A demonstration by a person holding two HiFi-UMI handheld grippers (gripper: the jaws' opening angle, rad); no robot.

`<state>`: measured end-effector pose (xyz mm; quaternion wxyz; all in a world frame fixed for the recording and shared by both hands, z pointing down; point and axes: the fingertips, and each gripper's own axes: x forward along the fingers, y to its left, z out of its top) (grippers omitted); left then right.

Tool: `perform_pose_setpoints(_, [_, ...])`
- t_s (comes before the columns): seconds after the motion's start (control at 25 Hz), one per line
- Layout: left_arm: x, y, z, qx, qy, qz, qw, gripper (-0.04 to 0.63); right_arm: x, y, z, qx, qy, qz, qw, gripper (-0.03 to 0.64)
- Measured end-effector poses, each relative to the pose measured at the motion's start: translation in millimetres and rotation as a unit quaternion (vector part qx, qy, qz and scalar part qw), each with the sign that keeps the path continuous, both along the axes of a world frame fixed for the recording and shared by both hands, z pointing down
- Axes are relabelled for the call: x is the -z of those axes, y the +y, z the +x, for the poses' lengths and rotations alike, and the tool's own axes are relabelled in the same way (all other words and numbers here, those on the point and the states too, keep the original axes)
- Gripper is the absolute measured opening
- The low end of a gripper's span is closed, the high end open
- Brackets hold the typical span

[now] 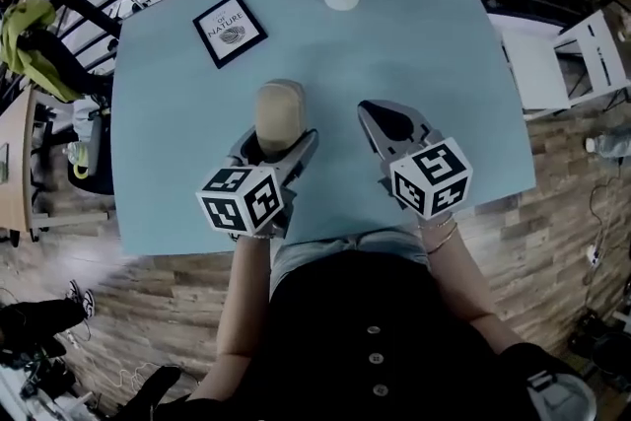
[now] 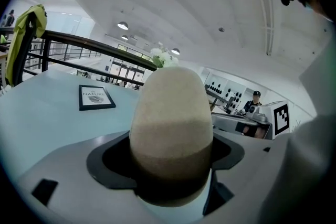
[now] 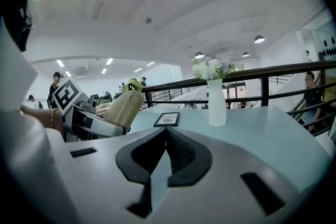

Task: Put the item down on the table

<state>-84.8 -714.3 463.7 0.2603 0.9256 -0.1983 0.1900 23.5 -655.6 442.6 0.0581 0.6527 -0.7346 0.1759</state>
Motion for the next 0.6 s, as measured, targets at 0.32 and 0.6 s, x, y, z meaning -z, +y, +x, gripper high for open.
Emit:
perform_pose_setpoints(0.32, [-6.2, -20.1, -2.3, -0.039, 0.002, -0.007, 0.9992, 0.414, -12.8, -16.5, -9.3, -0.031, 0.006, -0.016, 0.999, 0.003])
perform_pose_setpoints(0.6, [-16.0, -24.1, -10.6, -0.056, 0.002, -0.017, 0.9983, 0.414, -18.5, -24.5, -23.6, -0.036, 0.012, -0.023, 0.999, 0.003])
